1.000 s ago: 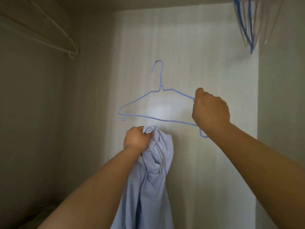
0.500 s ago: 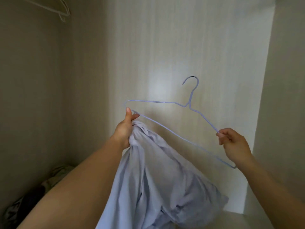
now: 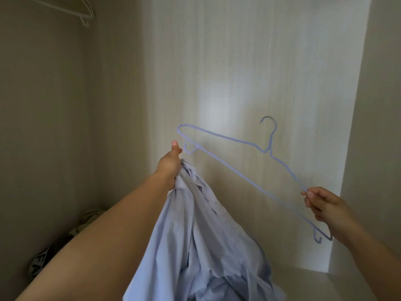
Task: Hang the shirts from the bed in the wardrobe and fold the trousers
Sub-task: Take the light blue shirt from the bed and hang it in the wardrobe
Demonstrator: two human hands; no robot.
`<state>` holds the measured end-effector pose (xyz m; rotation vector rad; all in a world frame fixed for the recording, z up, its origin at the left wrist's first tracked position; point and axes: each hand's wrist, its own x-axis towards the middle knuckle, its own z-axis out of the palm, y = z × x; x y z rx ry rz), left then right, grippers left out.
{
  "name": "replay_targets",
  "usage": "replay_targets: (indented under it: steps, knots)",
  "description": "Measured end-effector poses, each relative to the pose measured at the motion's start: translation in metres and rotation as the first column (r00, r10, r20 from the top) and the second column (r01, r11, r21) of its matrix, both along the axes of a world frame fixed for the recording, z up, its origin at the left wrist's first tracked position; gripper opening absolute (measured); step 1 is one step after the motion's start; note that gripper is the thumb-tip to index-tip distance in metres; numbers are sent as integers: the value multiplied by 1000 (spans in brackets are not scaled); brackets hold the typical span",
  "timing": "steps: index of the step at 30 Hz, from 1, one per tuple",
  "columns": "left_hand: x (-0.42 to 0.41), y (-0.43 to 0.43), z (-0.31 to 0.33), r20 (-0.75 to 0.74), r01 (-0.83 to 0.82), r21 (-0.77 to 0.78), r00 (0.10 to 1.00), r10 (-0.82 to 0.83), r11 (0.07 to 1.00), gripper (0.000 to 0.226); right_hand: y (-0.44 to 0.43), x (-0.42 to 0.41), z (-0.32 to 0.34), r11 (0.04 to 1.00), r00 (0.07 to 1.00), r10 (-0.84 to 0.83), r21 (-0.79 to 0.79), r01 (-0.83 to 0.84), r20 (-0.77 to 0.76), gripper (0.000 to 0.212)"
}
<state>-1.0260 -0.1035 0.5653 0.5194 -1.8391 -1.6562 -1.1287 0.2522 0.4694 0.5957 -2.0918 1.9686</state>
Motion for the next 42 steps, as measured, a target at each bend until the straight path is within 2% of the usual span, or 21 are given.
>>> replay_targets:
  steps: [3, 6, 8, 11, 13, 15, 19, 24, 27, 29, 31, 32, 34, 36, 37, 40, 42]
  knots:
    - [7, 5, 8, -173, 183, 171, 973, -154, 968, 69, -4, -1, 1, 996, 999, -24, 88, 26, -29, 21]
    - [14, -1, 11, -155, 230, 229, 968, -198, 946, 83, -2, -4, 1, 995, 998, -50, 83, 52, -26, 23]
    - [20, -4, 14, -89, 278, 155, 960, -267, 948, 77, 2, -6, -1, 994, 998, -68, 82, 69, -16, 24]
    - [20, -6, 14, 56, 226, -165, 974, -220, 960, 52, 1, -4, 2, 990, 996, -91, 107, 91, -3, 25]
    - [17, -7, 13, 25, 123, -330, 992, -122, 936, 50, -4, 1, 10, 989, 995, -89, 120, 85, 32, 23]
    - [19, -7, 12, -13, 62, -415, 997, -74, 908, 50, -10, 9, 18, 989, 995, -61, 141, 50, 76, 21]
    - [18, 14, 10, -12, 75, -616, 995, -104, 784, 47, -38, 31, 39, 979, 997, 42, 195, -54, 63, 25]
    - [17, 36, 16, 19, 97, -637, 994, -111, 765, 47, -53, 41, 55, 980, 994, 32, 193, -53, 107, 37]
    - [24, 35, 20, 47, 135, -645, 989, -137, 752, 41, -51, 39, 52, 982, 990, 17, 184, -42, 138, 35]
    - [31, 34, 25, 130, 251, -678, 966, -224, 691, 32, -50, 39, 52, 985, 990, -20, 174, -5, 138, 35]
    - [39, 33, 33, 297, 391, -714, 920, -255, 581, 22, -47, 39, 52, 986, 989, -65, 159, 43, 136, 35]
    - [42, 31, 37, 389, 446, -729, 894, -222, 520, 23, -44, 38, 52, 987, 988, -82, 147, 62, 133, 35]
    - [45, 28, 42, 500, 473, -800, 865, -25, 369, 32, -35, 39, 48, 990, 988, -78, 125, 62, 135, 34]
    - [47, 27, 48, 434, 399, -892, 887, 156, 212, 29, -30, 43, 43, 995, 989, -26, 98, 11, 149, 33]
    - [49, 28, 50, 379, 348, -921, 904, 199, 175, 26, -29, 45, 41, 996, 989, 8, 88, -21, 147, 33]
    - [53, 29, 57, 287, 246, -954, 917, 277, 171, 25, -33, 56, 36, 984, 993, 86, 146, -98, 85, 28]
    - [55, 28, 59, 267, 196, -946, 923, 276, 259, 29, -37, 62, 33, 971, 993, 119, 205, -122, 27, 24]
